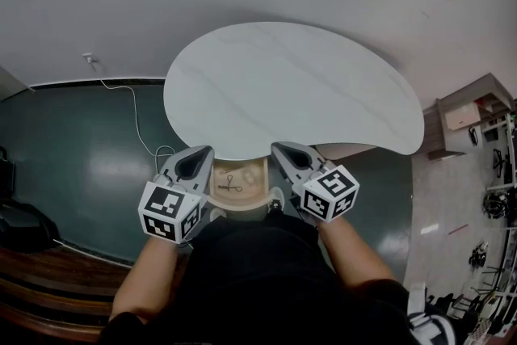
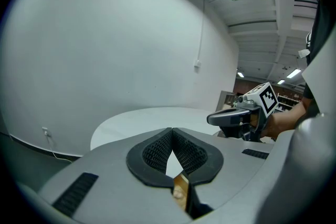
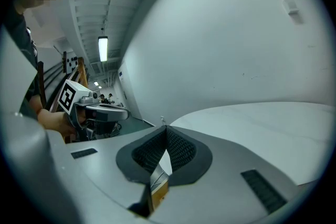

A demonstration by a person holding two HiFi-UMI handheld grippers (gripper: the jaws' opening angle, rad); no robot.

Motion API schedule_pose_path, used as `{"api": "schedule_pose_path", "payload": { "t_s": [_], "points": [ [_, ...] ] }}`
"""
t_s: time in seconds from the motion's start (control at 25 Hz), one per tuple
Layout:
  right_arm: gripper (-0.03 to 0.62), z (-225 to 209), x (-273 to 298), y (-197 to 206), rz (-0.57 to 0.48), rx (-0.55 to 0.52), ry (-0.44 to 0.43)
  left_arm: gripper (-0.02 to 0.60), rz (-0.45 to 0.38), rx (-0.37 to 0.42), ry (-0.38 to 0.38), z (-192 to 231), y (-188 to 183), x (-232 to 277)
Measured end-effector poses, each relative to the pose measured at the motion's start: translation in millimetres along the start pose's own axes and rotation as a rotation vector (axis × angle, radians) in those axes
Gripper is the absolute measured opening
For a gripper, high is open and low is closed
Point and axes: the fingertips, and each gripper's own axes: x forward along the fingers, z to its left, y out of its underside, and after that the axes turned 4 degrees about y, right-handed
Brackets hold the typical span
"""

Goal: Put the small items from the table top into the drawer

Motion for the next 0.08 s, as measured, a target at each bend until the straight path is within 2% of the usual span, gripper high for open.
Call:
{"api": "schedule_pose_path", "payload": {
  "t_s": [0.08],
  "points": [
    [0.008,-0.6,0.0,0.5,0.001,-0.001,0.003,0.016,0.002,0.000,0.001,-0.2,0.8,-0.3]
  ]
}}
